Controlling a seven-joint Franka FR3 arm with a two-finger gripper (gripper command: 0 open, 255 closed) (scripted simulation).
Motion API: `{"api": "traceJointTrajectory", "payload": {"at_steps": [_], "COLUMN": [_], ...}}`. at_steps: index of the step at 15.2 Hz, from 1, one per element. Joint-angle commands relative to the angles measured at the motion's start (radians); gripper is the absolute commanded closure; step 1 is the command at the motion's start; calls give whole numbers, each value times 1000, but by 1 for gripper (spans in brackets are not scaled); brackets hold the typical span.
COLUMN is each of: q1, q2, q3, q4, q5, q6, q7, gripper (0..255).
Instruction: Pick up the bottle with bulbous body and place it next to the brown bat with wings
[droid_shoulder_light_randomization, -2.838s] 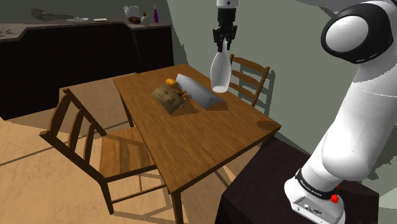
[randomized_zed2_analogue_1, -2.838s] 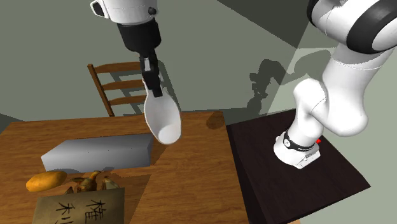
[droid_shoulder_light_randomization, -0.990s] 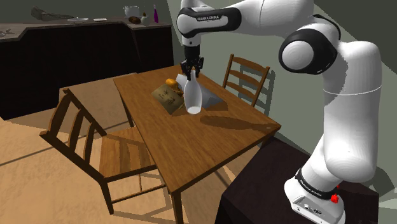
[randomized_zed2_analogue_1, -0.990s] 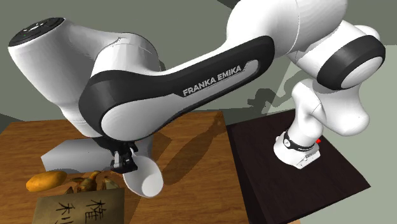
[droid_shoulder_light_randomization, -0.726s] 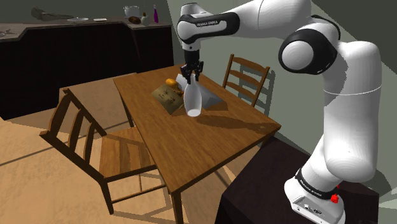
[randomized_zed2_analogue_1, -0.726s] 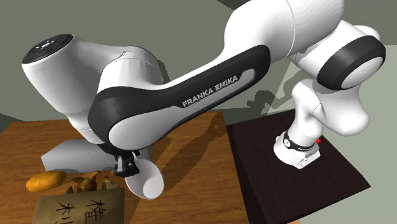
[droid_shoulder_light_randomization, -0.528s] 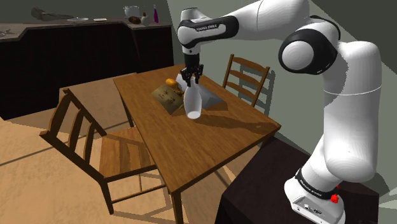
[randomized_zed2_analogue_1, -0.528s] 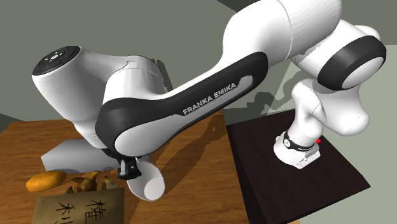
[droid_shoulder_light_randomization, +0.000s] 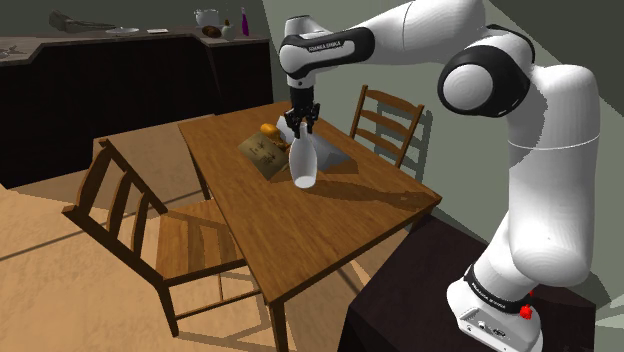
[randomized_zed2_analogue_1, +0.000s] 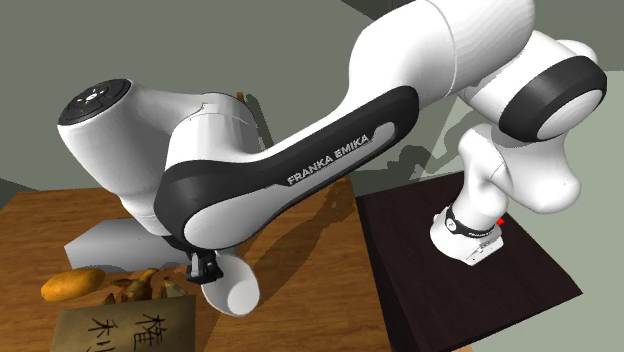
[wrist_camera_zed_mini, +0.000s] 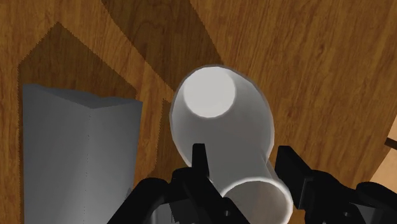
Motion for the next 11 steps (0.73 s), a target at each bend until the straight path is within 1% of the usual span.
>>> {"api": "traceJointTrajectory", "payload": {"at_steps": [1,6,10,11], "q1": [0,0,-6,-6], "q2": [0,0,8,8], "q3": [0,0,-1,-1], "q4": [0,0,140,140], "q5": [0,0,0,0], "q6": [0,0,-131,-131], "q7": [0,0,2,2], "gripper": [0,0,0,0]}}
